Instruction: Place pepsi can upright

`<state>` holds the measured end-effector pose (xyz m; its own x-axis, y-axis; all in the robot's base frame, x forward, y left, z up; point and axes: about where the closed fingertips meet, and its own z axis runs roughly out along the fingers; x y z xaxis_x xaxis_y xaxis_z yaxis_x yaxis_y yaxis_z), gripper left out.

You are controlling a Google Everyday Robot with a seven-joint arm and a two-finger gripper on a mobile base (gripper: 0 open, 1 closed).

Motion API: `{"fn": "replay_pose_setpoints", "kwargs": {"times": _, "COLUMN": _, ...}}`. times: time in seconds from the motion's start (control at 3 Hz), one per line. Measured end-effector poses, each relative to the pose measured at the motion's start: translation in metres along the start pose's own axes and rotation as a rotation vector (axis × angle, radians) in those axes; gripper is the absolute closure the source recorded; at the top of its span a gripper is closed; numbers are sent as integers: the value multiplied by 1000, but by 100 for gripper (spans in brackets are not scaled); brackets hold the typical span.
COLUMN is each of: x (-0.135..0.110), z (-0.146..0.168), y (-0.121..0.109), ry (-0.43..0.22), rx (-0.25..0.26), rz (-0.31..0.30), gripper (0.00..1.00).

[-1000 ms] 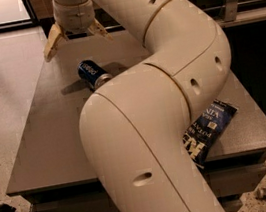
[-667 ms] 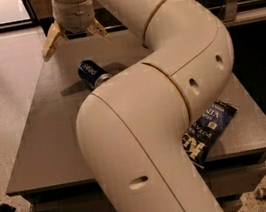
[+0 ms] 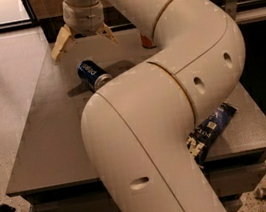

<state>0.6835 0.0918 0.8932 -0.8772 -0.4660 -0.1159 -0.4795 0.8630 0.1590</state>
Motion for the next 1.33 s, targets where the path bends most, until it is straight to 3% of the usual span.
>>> {"fn": "replay_pose_setpoints", "kwargs": {"times": 0.33, "x": -9, "z": 4, "y": 1, "ry": -27, "rx": -3, "rz": -1, "gripper": 0}}
{"fn": "replay_pose_setpoints", "kwargs": {"times": 0.67, "x": -17, "z": 16, "y": 6, "ry": -17, "rx": -6, "rz": -45, "gripper": 0}}
{"fn": "replay_pose_setpoints", "kwargs": {"times": 1.0, "x": -17, "z": 34, "y": 6, "ry": 15, "rx": -18, "rz": -82, "gripper": 0}}
{"fn": "replay_pose_setpoints", "kwargs": {"times": 1.33, "x": -7, "z": 42, "y": 0, "ry": 44, "rx": -12, "rz": -77, "gripper": 0}}
